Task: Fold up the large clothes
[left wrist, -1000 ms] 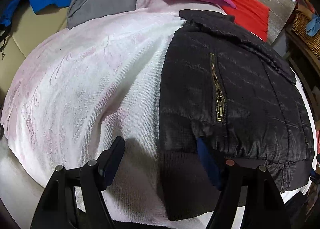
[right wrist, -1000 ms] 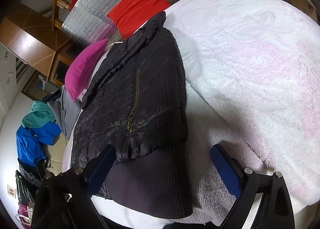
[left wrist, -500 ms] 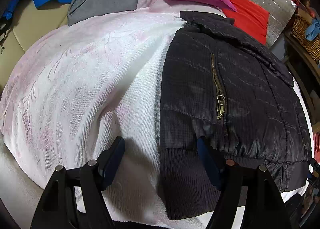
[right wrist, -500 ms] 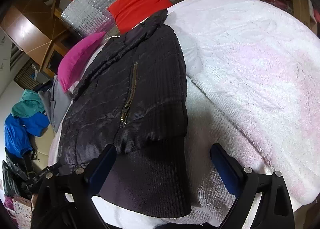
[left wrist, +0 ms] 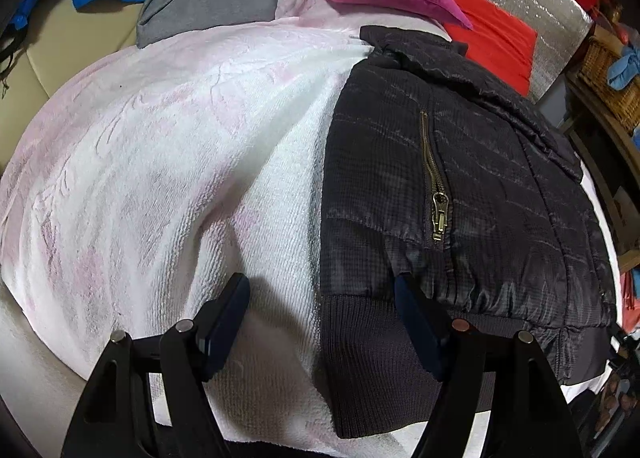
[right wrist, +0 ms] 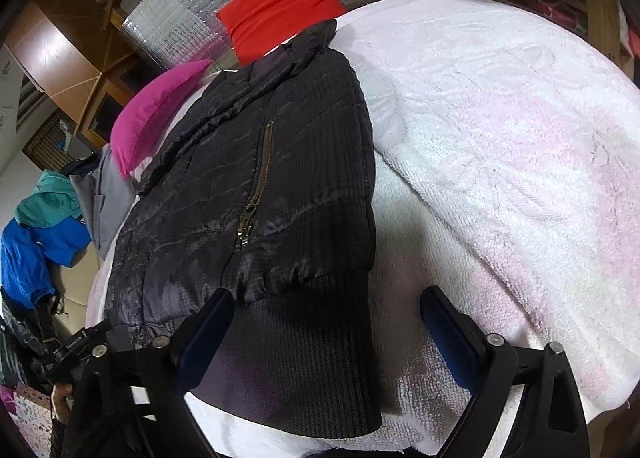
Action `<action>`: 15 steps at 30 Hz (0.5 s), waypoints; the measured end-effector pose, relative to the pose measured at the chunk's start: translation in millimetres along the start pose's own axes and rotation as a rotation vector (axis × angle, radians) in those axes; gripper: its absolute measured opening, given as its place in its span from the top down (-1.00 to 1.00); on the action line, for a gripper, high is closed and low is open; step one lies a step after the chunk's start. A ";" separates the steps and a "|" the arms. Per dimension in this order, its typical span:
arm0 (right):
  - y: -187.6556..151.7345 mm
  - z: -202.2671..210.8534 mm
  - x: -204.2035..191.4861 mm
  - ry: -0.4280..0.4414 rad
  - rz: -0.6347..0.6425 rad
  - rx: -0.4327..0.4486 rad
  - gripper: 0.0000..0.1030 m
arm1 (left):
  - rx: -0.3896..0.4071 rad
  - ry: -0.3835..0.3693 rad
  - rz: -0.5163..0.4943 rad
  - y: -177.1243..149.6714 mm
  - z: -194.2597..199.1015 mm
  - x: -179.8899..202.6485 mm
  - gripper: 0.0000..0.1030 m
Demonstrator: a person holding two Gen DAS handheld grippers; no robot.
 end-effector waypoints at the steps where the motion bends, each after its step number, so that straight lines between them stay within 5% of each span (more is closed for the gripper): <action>1: -0.8 0.9 0.8 -0.016 0.011 0.000 -0.68 | 0.001 -0.004 0.003 -0.2 0.7 -1.0 -0.46; 4: 0.1 7.4 4.6 -0.031 0.013 0.007 -0.44 | -0.004 0.000 -0.005 -0.9 2.8 -0.7 -0.46; 6: 1.1 14.8 3.7 0.013 -0.003 0.011 0.07 | 0.030 0.009 -0.013 1.9 12.3 0.8 -0.46; 11: 10.9 21.5 9.7 0.080 -0.052 0.041 0.03 | 0.049 -0.026 -0.031 2.6 22.3 10.8 -0.46; 13: 14.3 17.6 10.7 0.134 -0.106 0.025 -0.23 | 0.017 -0.022 -0.044 -1.2 16.4 13.7 -0.46; 15: 15.5 15.3 6.3 0.191 -0.125 0.013 -0.24 | 0.000 -0.014 -0.059 -2.6 12.7 16.3 -0.46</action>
Point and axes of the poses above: each gripper's, at about its wrist camera, not at the fingertips, and z roughly against the way its jaws point, x to its right, y to its top, the point moved 10 cm from there along -z, roughly the way its jaws point, and after that the axes turned 3 degrees about -z, right-handed, at the moved point
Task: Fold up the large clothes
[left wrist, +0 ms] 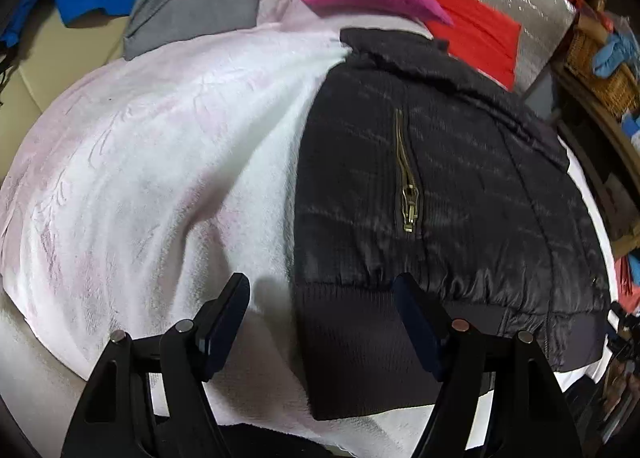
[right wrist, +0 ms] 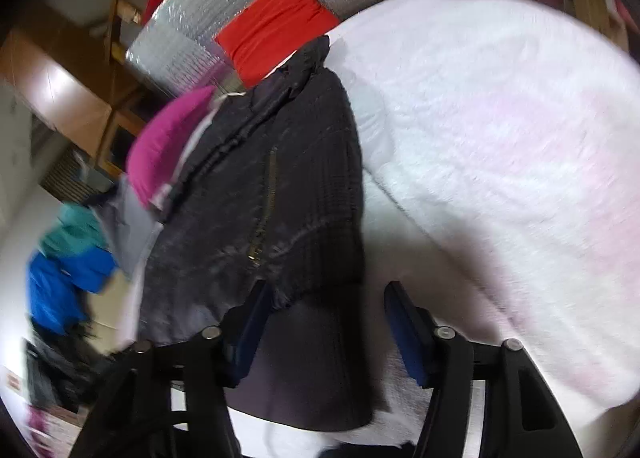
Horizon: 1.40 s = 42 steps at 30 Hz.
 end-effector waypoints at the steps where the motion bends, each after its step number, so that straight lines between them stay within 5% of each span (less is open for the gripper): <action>1: -0.6 -0.6 -5.9 0.038 0.004 -0.011 -0.24 | 0.000 0.002 -0.002 0.7 0.9 1.1 -0.46; 5: -0.2 -4.0 -11.3 0.070 0.012 -0.025 -0.23 | 0.050 -0.027 0.014 11.7 11.7 3.8 -0.46; 11: 0.9 -14.4 -5.9 0.117 -0.038 -0.048 -0.21 | -0.036 -0.055 0.059 8.2 -12.5 1.4 -0.46; 15: 1.5 -10.0 -8.2 0.132 -0.029 -0.051 0.35 | -0.018 -0.092 0.065 11.1 -9.9 6.4 -0.33; 21: 2.0 -22.9 0.3 0.110 -0.040 -0.067 0.24 | -0.052 -0.095 0.054 11.0 -21.3 11.7 -0.30; 25: 5.7 -27.6 -4.9 0.167 -0.063 -0.057 -0.11 | -0.041 -0.089 0.039 15.5 -23.9 16.6 -0.29; 26: 5.4 -28.4 -6.3 0.165 -0.058 -0.060 -0.13 | -0.033 -0.072 0.026 16.4 -23.8 16.6 -0.03; 28: 5.2 -32.4 -6.9 0.151 -0.059 -0.077 0.19 | -0.029 -0.018 0.002 18.4 -24.3 11.7 0.34; 29: 4.4 -35.5 -6.6 0.160 -0.081 -0.102 0.52 | -0.032 -0.025 0.008 19.8 -23.0 10.3 0.41; 31: 3.8 -33.0 -13.2 0.164 -0.067 -0.113 0.63 | -0.032 -0.042 0.018 23.1 -18.0 8.4 0.64; 38: 13.6 12.3 -69.4 0.229 0.042 -0.049 0.70 | 0.078 -0.075 -0.023 42.5 33.8 19.6 0.70; 42: 1.2 7.5 -59.6 0.212 0.045 -0.081 0.69 | 0.070 -0.083 -0.013 32.8 31.0 12.8 0.69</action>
Point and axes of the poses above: each gripper's, at about its wrist camera, not at the fingertips, and z roughly against the way its jaws point, x to its right, y to its top, the point moved 10 cm from there along -z, roughly the way its jaws point, and after that the axes turned 3 degrees about -z, right-handed, at the moved point
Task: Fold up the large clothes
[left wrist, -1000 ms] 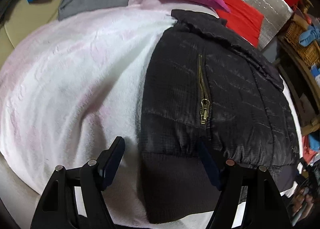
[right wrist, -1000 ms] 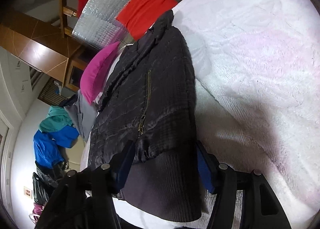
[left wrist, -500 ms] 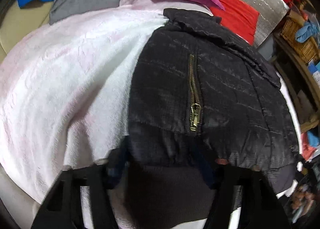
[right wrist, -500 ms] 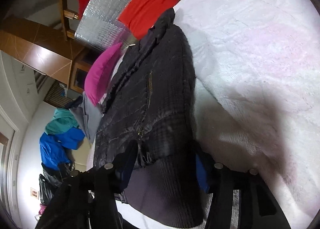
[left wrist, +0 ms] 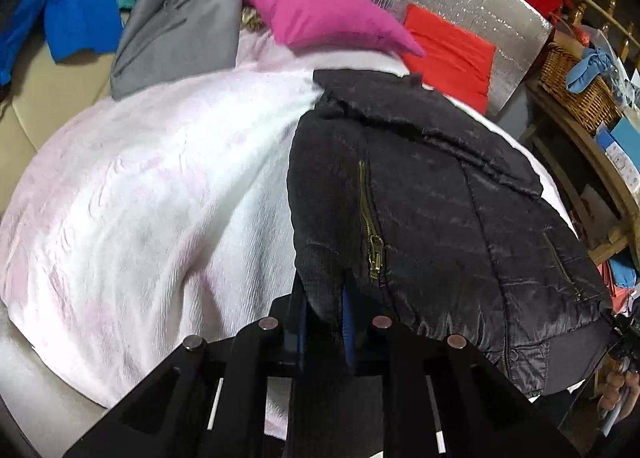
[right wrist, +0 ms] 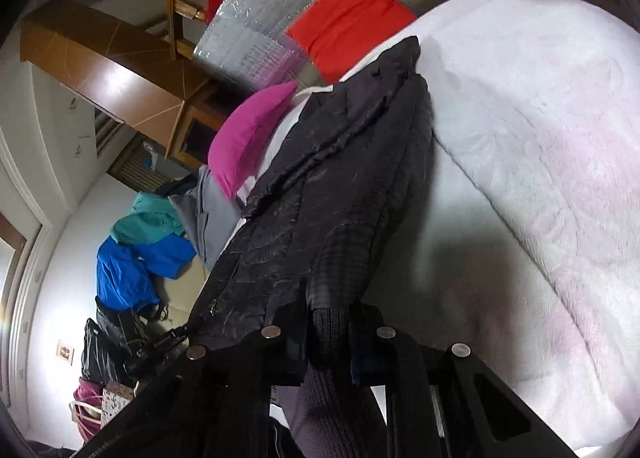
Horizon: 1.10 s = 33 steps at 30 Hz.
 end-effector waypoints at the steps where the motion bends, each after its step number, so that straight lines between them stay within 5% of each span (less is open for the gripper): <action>1: -2.5 -3.0 7.7 -0.007 -0.011 -0.009 0.68 | -0.014 -0.002 0.019 -4.3 -6.9 -4.1 0.67; 5: -9.8 -12.0 35.5 -0.002 -0.095 -0.006 0.43 | -0.077 -0.005 0.090 -14.7 -31.4 -15.0 0.49; 7: -9.5 -11.4 41.2 -0.002 -0.110 0.010 0.07 | -0.068 -0.027 0.095 -13.3 -30.3 -13.4 0.26; 8: -9.1 -11.8 42.2 -0.004 -0.116 0.015 -0.29 | -0.072 -0.035 0.087 -12.5 -30.8 -10.8 0.06; 10: -9.1 -18.7 40.7 0.005 -0.126 0.006 -0.33 | -0.079 -0.043 0.061 -13.8 -29.3 -4.8 0.04; 11: -11.1 -24.2 39.0 0.016 -0.134 -0.013 -0.25 | -0.079 -0.030 0.039 -13.6 -30.9 -1.8 0.08; 12: -13.6 -31.0 39.7 0.010 -0.139 -0.038 0.28 | -0.081 -0.006 0.020 -13.5 -32.8 -1.0 0.26; 13: -15.0 -34.6 41.6 -0.009 -0.143 -0.057 0.57 | -0.089 0.029 0.002 -14.2 -35.1 -3.1 0.68; 15: -15.6 -34.9 36.9 -0.005 -0.140 -0.064 0.67 | -0.099 0.041 0.003 -12.5 -33.6 -5.5 0.69; 23: -13.5 14.6 -19.5 0.038 -0.006 -0.017 0.72 | 0.012 0.008 -0.021 -0.8 23.9 6.6 0.71; 33: -68.5 54.2 -5.6 0.097 -0.097 -0.009 0.72 | 0.001 -0.044 0.030 -49.0 50.9 -1.4 0.71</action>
Point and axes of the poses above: each gripper's, at about its wrist camera, not at the fingertips, and z roughly against the way its jaws point, x to its right, y to its top, the point moved 10 cm from there along -z, roughly the way its jaws point, and after that the axes turned 3 degrees about -z, right-handed, at the moved point
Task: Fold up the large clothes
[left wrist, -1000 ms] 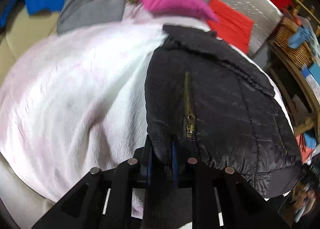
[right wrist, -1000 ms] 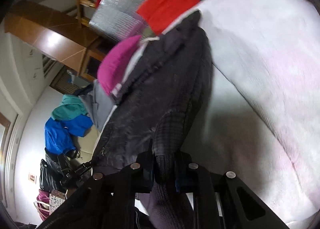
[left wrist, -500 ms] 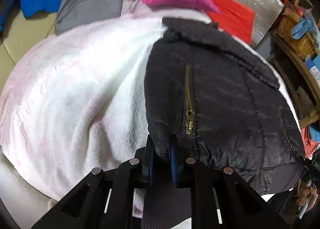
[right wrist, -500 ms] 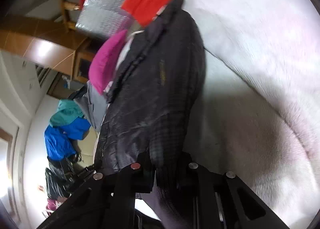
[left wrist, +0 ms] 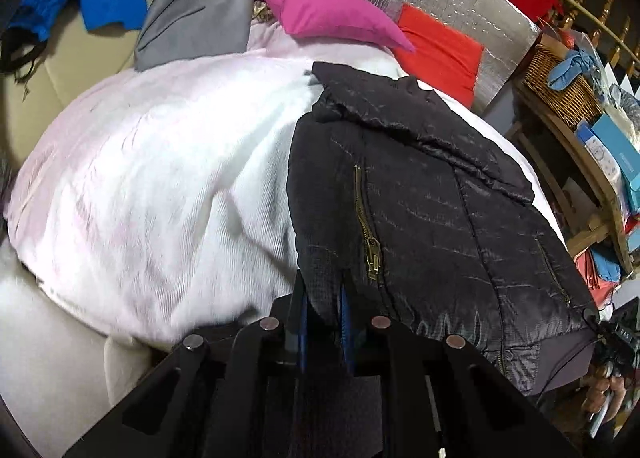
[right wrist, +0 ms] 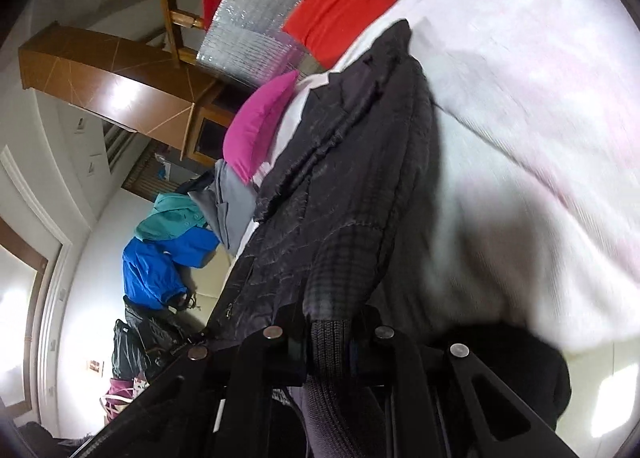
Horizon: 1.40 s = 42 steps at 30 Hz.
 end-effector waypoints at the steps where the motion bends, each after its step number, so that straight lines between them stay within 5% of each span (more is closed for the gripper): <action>1: -3.1 2.0 0.9 0.005 -0.007 0.000 0.72 | -0.001 -0.004 0.005 -1.8 1.0 -0.1 0.71; 18: -6.0 10.9 7.4 0.032 -0.027 -0.012 0.72 | -0.001 -0.006 0.000 -0.1 1.3 -4.0 0.71; 30: -9.3 6.3 19.7 0.030 -0.048 -0.028 0.71 | -0.033 0.088 -0.050 -6.0 -9.4 0.9 0.71; 42: -12.5 1.3 25.1 -0.006 -0.050 -0.039 0.71 | -0.032 0.102 -0.070 -5.8 -12.5 2.1 0.71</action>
Point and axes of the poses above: each gripper's, at about its wrist camera, not at the fingertips, and z roughly against the way its jaws point, x to its right, y to its top, the point moved 10 cm from there along -z, roughly the way its jaws point, and after that the axes turned 3 degrees about -z, right-handed, at the moved point
